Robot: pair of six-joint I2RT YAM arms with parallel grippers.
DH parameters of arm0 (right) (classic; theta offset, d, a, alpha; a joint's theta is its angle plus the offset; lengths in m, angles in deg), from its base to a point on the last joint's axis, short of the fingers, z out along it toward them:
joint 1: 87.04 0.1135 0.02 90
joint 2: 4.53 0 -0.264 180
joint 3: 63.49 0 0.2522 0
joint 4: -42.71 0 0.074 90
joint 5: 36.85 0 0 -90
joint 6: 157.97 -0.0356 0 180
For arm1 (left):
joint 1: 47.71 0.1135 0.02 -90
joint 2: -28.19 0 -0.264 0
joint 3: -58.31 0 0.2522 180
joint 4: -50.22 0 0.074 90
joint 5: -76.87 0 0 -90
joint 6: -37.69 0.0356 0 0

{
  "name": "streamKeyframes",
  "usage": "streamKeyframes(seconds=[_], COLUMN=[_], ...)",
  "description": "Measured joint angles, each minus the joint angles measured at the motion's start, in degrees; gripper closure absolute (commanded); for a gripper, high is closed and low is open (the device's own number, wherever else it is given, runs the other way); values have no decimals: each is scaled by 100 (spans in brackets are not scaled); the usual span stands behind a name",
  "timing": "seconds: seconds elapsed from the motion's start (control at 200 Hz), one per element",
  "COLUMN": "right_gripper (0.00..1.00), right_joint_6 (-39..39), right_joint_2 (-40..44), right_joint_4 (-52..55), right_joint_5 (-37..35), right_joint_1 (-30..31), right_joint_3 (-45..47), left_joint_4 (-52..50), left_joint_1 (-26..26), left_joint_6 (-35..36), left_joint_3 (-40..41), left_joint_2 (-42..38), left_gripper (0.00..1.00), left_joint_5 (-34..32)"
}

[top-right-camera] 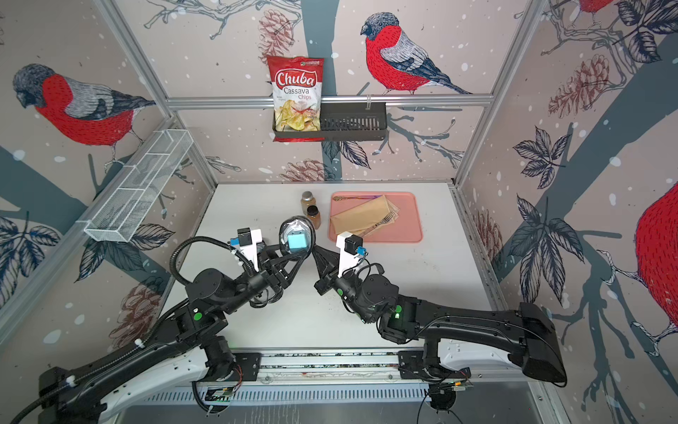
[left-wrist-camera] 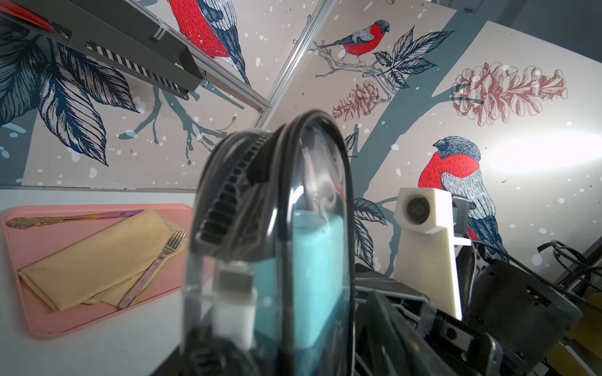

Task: Pack away charging kits
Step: Zip the zipper on the storage bag.

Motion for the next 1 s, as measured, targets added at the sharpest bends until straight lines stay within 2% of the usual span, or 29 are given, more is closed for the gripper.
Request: streamKeyframes(seconds=[0.075, 0.315, 0.555, 0.67, 0.82, 1.001], right_gripper=[100, 100, 100, 100, 100, 100], right_joint_6=[-118, -153, -251, -234, -101, 157], right_joint_2=[-98, -310, -393, -291, -136, -92], right_joint_4=[-50, -214, -190, -9, 588, 1150], right_joint_5=[-74, -118, -223, -199, 387, 739], right_joint_1=[4, 35, 70, -42, -446, -772], right_joint_3=[-15, -90, -173, -188, -378, -579], left_joint_4=[129, 299, 205, -109, -675, -1368], left_joint_1=[0, 0, 11, 9, 9, 9], left_joint_6=[-28, -181, -304, -297, -234, -96], left_joint_3=[17, 72, 48, -111, -378, -614], left_joint_2=[26, 48, -35, -63, -59, 4], left_gripper=[39, 66, 100, 100, 100, 100], left_joint_5=[2, -114, -232, -212, -133, -52])
